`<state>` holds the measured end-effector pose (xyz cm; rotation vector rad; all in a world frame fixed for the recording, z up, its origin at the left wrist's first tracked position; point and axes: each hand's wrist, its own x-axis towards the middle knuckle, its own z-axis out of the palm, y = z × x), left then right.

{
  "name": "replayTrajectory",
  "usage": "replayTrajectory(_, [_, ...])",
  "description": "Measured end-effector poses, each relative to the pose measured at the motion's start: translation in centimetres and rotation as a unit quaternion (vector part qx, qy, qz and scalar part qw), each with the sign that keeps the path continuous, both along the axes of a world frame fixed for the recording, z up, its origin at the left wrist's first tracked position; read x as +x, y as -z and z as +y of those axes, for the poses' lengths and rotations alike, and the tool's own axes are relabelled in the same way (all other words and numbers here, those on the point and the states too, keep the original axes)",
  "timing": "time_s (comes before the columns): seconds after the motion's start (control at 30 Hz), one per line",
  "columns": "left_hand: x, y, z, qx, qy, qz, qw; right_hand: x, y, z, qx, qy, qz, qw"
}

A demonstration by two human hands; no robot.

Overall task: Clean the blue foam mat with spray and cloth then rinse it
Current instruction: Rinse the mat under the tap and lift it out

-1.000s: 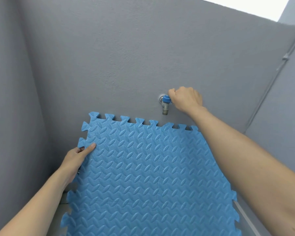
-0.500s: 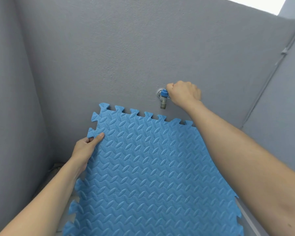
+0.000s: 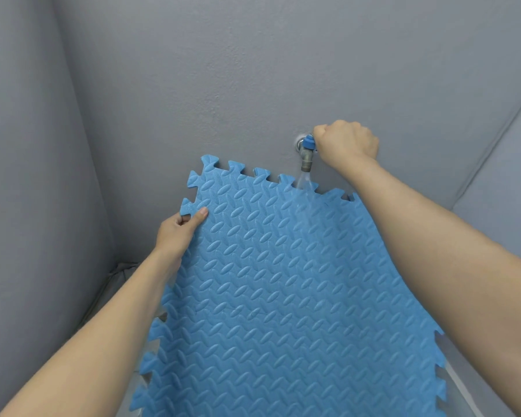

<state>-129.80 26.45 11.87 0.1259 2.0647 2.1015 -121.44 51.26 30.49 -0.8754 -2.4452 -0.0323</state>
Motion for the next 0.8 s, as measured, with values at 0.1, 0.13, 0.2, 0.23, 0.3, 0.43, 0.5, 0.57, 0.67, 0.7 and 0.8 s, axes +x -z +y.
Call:
replayTrajectory(0.1, [-1.1,0.0,-3.5,0.004,-0.022,-0.011,1.0,0.2,-0.1,-0.1,-0.003,-0.01,0.004,1.0])
replayTrajectory(0.13, [-1.5,-0.1,-4.8,0.014,-0.026,-0.013,0.999,0.3,-0.1,-0.1,-0.004,-0.012,0.004,1.0])
replayTrajectory(0.2, [-2.5,0.0,-7.6,0.028,-0.043,-0.017,0.999,0.4,-0.1,-0.1,-0.005,-0.013,0.001,1.0])
replayTrajectory(0.23, [-2.9,0.0,-9.0,0.032,-0.051,-0.02,0.998,0.4,-0.1,-0.1,-0.007,-0.013,0.002,1.0])
replayTrajectory(0.3, [-3.5,0.0,-11.3,0.043,-0.063,-0.025,0.997,0.4,-0.1,-0.1,-0.014,-0.012,0.0,1.0])
replayTrajectory(0.43, [-4.0,-0.2,-13.4,0.067,-0.08,-0.023,0.994,0.3,-0.1,0.0,-0.017,-0.016,-0.003,1.0])
replayTrajectory(0.5, [-4.1,-0.2,-13.5,0.074,-0.079,-0.021,0.994,0.5,-0.1,-0.1,-0.019,-0.016,-0.002,1.0])
replayTrajectory(0.57, [-4.3,-0.1,-13.4,0.081,-0.083,-0.023,0.993,0.5,-0.2,-0.1,-0.016,-0.014,0.001,1.0])
replayTrajectory(0.67, [-4.7,0.3,-13.1,0.091,-0.094,-0.022,0.991,0.4,-0.1,-0.1,-0.008,-0.01,0.003,1.0])
replayTrajectory(0.7, [-4.8,0.4,-12.8,0.094,-0.099,-0.021,0.99,0.3,0.0,0.0,-0.008,-0.007,0.005,1.0])
replayTrajectory(0.8, [-4.6,0.5,-10.0,0.101,-0.1,-0.014,0.99,-0.1,0.2,0.1,-0.016,0.004,0.017,1.0])
